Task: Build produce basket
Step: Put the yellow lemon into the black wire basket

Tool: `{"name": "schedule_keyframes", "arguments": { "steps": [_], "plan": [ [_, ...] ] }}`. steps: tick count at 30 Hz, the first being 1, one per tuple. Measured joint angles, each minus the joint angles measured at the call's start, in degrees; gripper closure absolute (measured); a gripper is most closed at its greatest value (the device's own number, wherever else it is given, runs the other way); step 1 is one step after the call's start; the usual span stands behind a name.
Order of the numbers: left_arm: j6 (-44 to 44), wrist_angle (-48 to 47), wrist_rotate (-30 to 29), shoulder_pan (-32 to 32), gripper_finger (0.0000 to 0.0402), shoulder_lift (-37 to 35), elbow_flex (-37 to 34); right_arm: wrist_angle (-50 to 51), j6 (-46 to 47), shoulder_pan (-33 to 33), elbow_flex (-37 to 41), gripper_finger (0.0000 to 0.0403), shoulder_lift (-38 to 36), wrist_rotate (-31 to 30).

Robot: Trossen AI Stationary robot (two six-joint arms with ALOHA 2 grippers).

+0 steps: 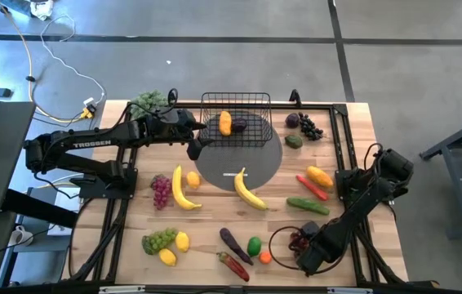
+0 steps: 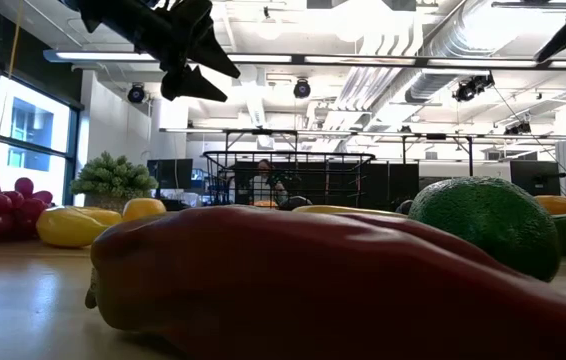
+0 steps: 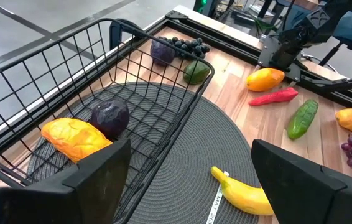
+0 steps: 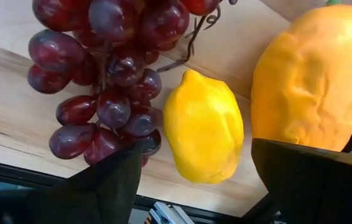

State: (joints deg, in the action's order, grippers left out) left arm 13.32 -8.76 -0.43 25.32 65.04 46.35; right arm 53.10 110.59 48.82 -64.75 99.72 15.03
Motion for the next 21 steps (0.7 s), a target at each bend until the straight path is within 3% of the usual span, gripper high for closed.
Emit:
{"name": "schedule_keyframes", "arguments": {
  "steps": [11,21],
  "plan": [
    [0.00,0.01,-0.09,0.00,0.0078,0.00,0.00,-0.48,0.00,0.00,0.00,0.0127,2.19,1.99],
    [0.00,0.01,-0.24,0.00,0.0078,0.00,0.00,-0.14,0.00,0.00,0.00,0.0165,2.40,1.68]
  ]
}}
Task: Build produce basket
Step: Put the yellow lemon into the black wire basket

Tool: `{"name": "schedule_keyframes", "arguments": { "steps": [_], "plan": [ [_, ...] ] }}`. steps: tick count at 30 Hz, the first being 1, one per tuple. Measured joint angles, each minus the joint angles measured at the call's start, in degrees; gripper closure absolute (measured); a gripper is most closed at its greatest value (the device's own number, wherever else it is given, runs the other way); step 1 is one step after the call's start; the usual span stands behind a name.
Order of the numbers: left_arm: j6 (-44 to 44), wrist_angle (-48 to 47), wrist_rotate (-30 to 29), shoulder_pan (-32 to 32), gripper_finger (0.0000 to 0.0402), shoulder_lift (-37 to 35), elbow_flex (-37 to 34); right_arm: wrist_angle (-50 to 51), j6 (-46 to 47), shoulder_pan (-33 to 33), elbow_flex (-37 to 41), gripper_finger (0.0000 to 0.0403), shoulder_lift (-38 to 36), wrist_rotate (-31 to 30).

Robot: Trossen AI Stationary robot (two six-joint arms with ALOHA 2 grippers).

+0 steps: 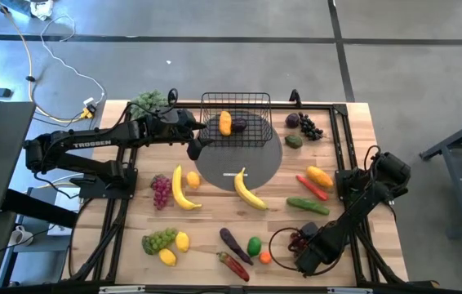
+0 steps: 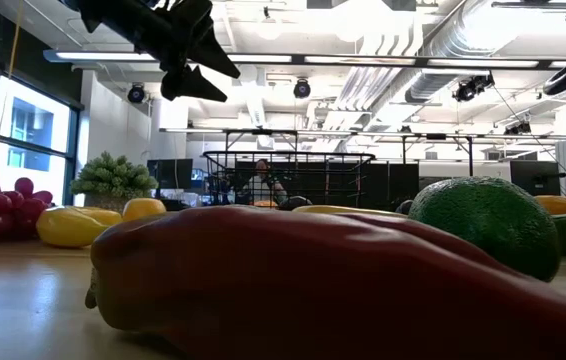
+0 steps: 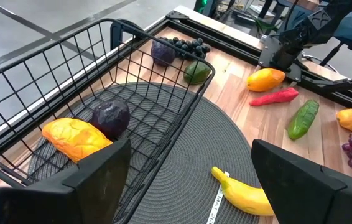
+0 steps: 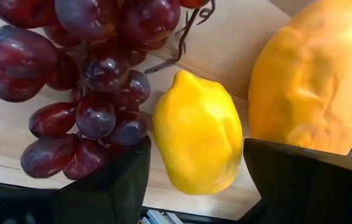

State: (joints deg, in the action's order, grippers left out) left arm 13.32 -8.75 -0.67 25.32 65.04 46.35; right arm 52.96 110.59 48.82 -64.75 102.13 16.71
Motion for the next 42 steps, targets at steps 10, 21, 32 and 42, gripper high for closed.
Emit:
{"name": "schedule_keyframes", "arguments": {
  "steps": [10,21,32,42],
  "plan": [
    [0.00,0.00,0.00,0.00,0.0078,0.00,0.00,-0.52,0.00,-0.02,0.00,0.0225,0.07,0.00],
    [0.00,0.00,0.00,0.00,0.0078,0.00,0.00,-0.99,0.05,-0.04,0.00,0.0268,-1.15,-1.19],
    [-0.02,0.00,0.00,0.01,0.0078,0.00,0.00,1.33,6.88,-0.04,0.00,0.0269,-6.21,-6.62],
    [-1.09,0.00,0.00,0.02,0.0078,0.00,0.00,2.49,7.46,-1.86,-0.01,0.0269,-11.12,-16.59]
  ]
}}
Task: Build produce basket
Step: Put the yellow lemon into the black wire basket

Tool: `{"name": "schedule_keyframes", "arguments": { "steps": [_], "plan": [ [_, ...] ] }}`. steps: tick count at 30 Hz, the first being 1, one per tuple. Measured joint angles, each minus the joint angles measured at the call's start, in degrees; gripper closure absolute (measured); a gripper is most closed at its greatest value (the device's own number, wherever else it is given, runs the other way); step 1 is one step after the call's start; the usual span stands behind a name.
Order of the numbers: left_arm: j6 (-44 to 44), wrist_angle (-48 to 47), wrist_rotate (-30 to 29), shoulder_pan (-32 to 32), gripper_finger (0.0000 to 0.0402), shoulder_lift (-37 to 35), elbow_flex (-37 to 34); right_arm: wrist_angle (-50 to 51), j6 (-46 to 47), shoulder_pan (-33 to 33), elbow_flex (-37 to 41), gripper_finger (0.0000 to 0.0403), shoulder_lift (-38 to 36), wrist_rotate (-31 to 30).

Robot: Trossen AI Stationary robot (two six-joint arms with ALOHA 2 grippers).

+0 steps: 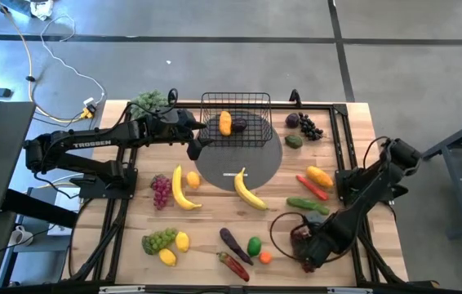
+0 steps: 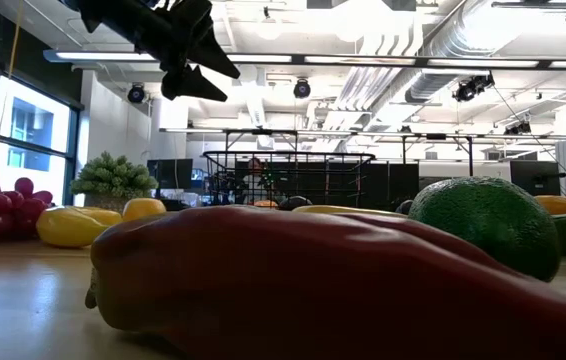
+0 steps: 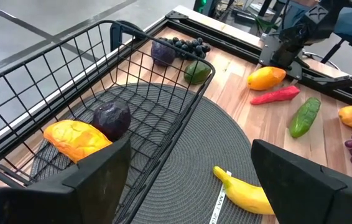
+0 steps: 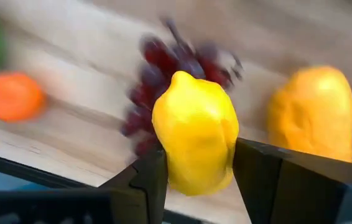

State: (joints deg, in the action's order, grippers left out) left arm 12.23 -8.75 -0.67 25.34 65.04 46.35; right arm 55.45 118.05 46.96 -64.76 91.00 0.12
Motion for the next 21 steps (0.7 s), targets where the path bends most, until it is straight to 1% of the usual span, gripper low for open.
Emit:
{"name": "schedule_keyframes", "arguments": {
  "steps": [4,10,16,21],
  "plan": [
    [-1.23,-0.01,-0.02,0.02,0.0078,0.00,0.00,0.01,-2.78,-2.19,-0.02,0.0269,-2.04,-7.77],
    [-2.38,0.00,-1.39,0.02,0.0078,0.00,0.00,-0.04,-10.43,-8.34,-0.02,0.0269,-4.99,-16.15],
    [-2.38,-0.02,-2.04,0.13,0.0078,0.00,0.00,-1.52,-22.73,-16.44,-0.02,0.0269,-7.95,-19.79],
    [-2.38,-0.02,-4.68,0.13,0.0078,0.00,0.00,-4.30,-34.07,-24.16,-0.02,0.0269,-10.65,-21.58]
  ]
}}
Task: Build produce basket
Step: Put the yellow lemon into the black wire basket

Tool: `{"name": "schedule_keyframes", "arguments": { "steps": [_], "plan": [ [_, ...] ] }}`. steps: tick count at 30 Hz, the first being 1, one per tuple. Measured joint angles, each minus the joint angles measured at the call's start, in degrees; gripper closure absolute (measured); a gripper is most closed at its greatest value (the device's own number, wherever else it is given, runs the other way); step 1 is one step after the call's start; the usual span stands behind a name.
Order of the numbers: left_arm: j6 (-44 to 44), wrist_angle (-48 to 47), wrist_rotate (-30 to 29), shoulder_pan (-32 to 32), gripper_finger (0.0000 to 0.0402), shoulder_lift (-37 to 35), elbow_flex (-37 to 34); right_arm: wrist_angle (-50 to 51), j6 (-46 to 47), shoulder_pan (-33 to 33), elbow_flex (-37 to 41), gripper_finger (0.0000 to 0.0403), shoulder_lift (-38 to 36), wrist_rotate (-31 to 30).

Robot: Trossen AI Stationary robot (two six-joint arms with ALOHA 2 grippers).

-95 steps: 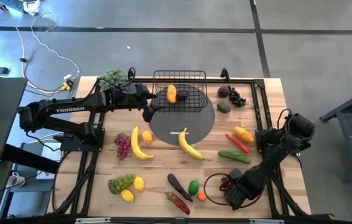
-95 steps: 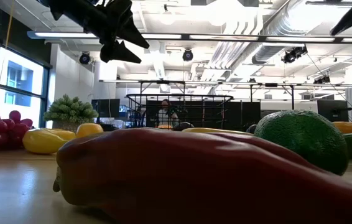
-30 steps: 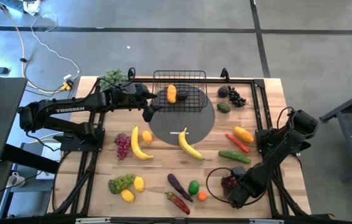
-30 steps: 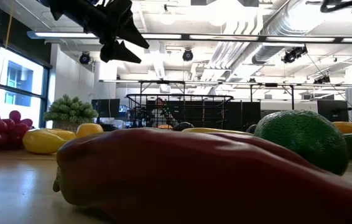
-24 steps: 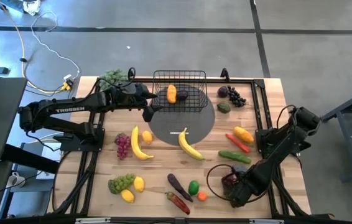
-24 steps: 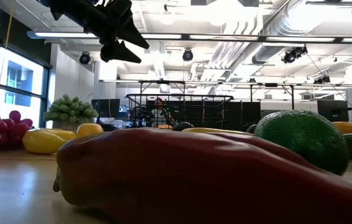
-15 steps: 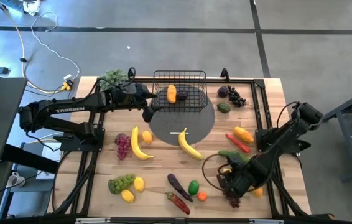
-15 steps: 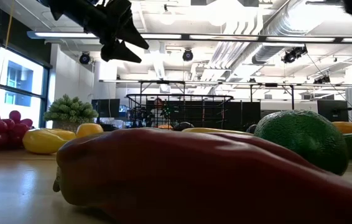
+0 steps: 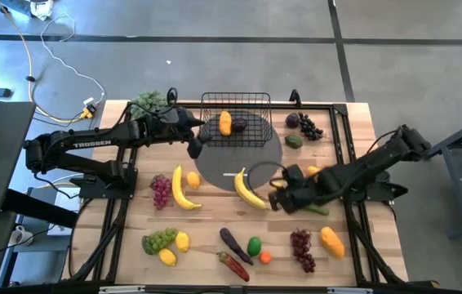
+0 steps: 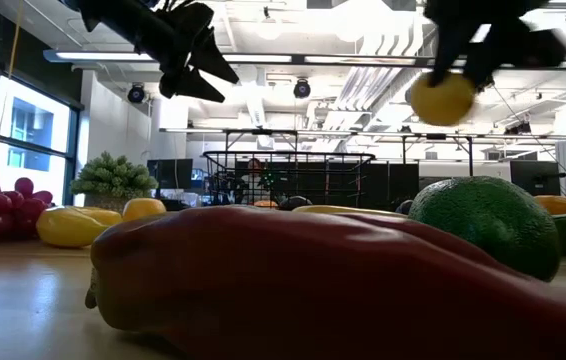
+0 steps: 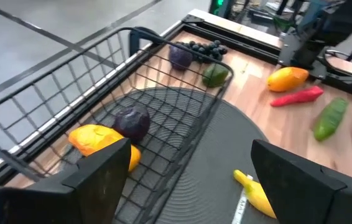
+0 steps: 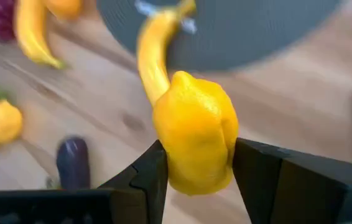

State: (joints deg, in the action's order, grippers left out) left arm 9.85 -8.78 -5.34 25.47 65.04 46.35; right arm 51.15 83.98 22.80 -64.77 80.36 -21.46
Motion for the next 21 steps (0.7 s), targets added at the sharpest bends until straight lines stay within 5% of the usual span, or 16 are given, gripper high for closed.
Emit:
{"name": "schedule_keyframes", "arguments": {
  "steps": [9,21],
  "plan": [
    [0.02,0.00,-1.97,0.00,0.0078,0.00,0.00,-11.15,-28.90,-15.35,0.00,0.0269,-3.90,1.08],
    [-5.87,0.00,-1.77,-0.07,0.0078,0.00,0.00,-22.24,-54.55,-35.01,-0.04,0.0269,-3.85,13.86]
  ]
}}
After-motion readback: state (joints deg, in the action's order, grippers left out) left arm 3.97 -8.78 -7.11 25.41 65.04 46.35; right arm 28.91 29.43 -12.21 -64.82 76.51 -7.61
